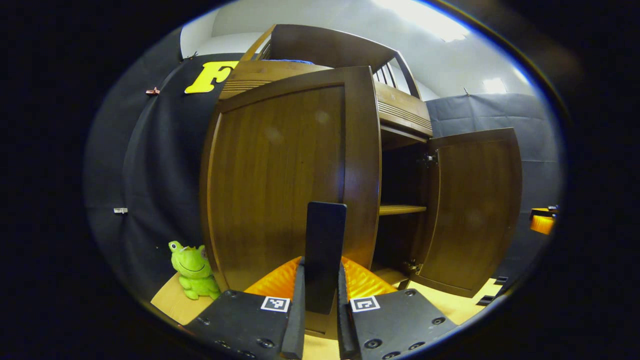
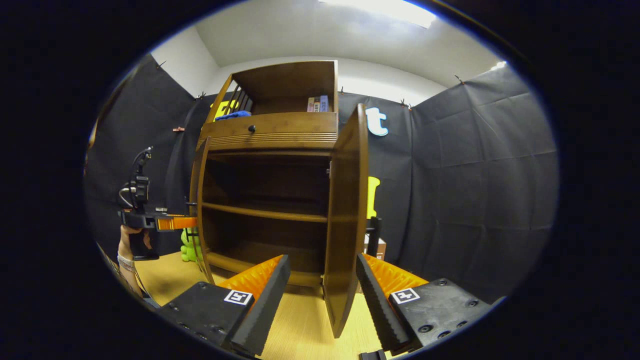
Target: Open the right door of the double-door shoe cabinet with the right hand, and open the left door with the left hand.
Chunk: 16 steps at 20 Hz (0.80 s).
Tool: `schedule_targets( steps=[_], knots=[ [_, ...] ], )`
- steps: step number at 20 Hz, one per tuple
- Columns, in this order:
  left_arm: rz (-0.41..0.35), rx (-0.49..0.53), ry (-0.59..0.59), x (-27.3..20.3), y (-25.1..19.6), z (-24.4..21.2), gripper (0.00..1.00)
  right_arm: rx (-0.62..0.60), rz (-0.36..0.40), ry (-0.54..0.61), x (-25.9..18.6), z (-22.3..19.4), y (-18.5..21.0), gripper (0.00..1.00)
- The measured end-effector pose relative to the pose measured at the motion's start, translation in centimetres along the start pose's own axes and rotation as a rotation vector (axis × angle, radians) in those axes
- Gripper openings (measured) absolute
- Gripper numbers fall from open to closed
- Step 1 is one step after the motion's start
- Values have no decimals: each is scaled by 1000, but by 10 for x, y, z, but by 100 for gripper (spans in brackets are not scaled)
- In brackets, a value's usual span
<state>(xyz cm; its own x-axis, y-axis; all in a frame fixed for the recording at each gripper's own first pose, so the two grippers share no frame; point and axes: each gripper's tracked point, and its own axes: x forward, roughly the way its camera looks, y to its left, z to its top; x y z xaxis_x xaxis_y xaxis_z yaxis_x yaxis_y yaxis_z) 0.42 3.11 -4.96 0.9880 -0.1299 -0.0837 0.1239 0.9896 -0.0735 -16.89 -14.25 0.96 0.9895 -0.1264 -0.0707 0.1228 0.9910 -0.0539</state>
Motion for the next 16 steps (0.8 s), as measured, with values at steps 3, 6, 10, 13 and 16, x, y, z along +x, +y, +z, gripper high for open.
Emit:
schedule_targets(
  steps=[3, 6, 10, 13, 16],
  knots=[
    [-3, -3, 2, -21, 12, 1, 29, -5, 41, 13, 10, -3, 24, 82],
    [9, -3, 2, -38, 23, 0, 29, -9, 95, 22, 16, -8, 49, 80],
    [35, -6, 6, -56, 40, 1, 29, -18, 142, 19, 29, -9, 72, 83],
    [61, 2, 7, -69, 53, 4, 29, 22, 188, 23, 38, -11, 91, 83],
    [87, -8, -3, -81, 67, 7, 28, 28, 198, 32, 49, -15, 101, 83]
  ],
)
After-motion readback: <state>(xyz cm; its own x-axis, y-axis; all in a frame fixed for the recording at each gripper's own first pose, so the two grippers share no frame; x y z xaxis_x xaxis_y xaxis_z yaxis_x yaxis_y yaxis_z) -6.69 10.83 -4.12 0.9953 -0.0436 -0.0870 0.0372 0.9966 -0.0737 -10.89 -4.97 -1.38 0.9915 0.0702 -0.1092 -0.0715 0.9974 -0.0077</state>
